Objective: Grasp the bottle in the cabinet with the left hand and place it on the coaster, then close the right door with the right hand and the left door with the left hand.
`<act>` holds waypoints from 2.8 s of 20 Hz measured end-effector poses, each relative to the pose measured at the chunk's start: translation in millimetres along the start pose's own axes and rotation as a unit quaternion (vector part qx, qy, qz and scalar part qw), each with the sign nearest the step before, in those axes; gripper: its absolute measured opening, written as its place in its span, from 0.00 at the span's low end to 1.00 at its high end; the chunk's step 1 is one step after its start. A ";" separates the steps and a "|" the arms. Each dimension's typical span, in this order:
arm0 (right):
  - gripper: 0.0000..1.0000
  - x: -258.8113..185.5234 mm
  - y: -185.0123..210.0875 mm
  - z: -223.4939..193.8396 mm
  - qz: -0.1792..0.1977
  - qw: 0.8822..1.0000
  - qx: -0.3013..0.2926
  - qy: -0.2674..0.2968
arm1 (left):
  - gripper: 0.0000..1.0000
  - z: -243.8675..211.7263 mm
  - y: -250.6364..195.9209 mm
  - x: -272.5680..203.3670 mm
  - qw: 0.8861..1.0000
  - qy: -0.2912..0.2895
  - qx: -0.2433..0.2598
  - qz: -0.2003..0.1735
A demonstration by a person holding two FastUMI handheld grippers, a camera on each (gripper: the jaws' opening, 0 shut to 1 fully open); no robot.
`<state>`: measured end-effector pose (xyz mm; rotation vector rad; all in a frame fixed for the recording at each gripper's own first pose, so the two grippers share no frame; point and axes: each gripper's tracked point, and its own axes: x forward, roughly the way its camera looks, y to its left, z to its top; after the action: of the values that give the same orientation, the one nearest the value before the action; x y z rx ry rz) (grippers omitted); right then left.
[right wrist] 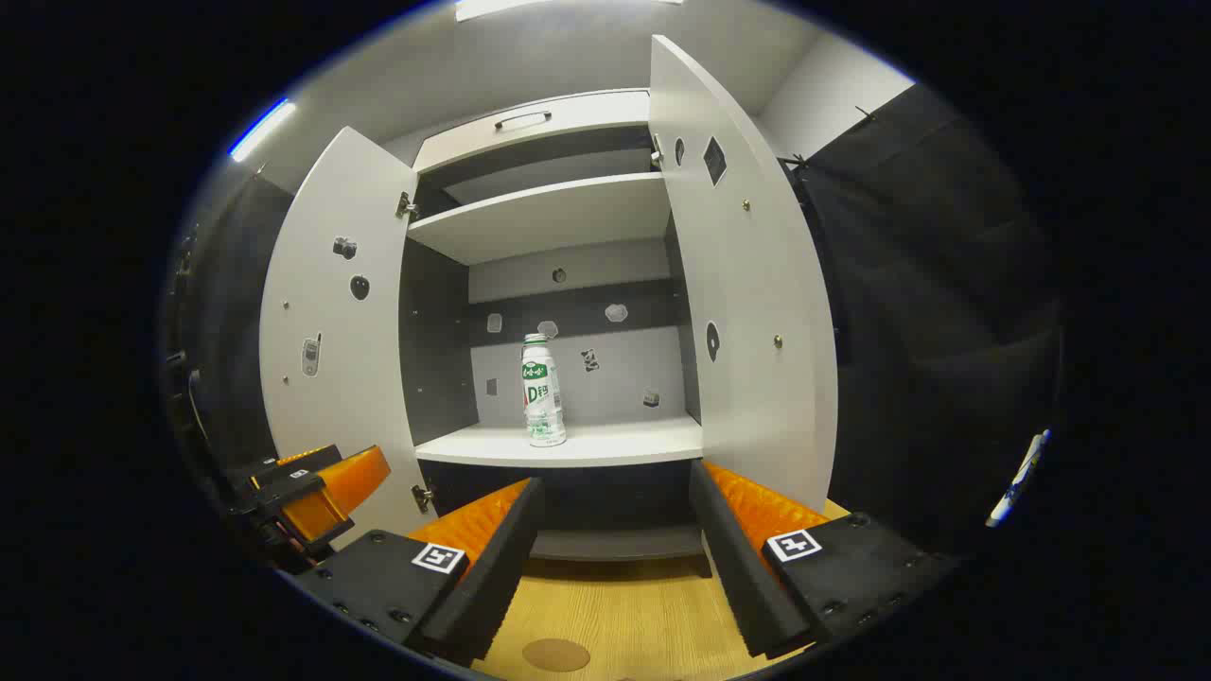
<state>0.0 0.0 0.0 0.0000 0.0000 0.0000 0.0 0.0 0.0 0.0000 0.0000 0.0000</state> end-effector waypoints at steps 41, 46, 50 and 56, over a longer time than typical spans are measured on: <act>1.00 -31.4 -24.3 18.3 -0.037 0.999 0.000 -0.025 | 0.95 69.5 -48.5 157.6 0.992 -0.013 -0.033 -0.119; 1.00 -34.9 -34.3 13.9 -0.055 0.998 0.006 -0.016 | 0.97 64.8 -61.5 230.9 0.992 -0.014 -0.023 -0.124; 1.00 -29.1 -38.7 11.7 -0.061 0.998 0.001 -0.012 | 0.95 32.1 -74.5 277.2 0.992 0.015 0.000 -0.121; 1.00 -20.3 -43.2 9.9 -0.066 0.998 0.001 -0.011 | 0.95 -9.1 -72.7 323.7 0.995 0.044 0.011 -0.090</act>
<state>-20.3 -43.2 9.9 0.0012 -0.0211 -0.1329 323.7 -72.7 -9.1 0.0211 0.0877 -0.1811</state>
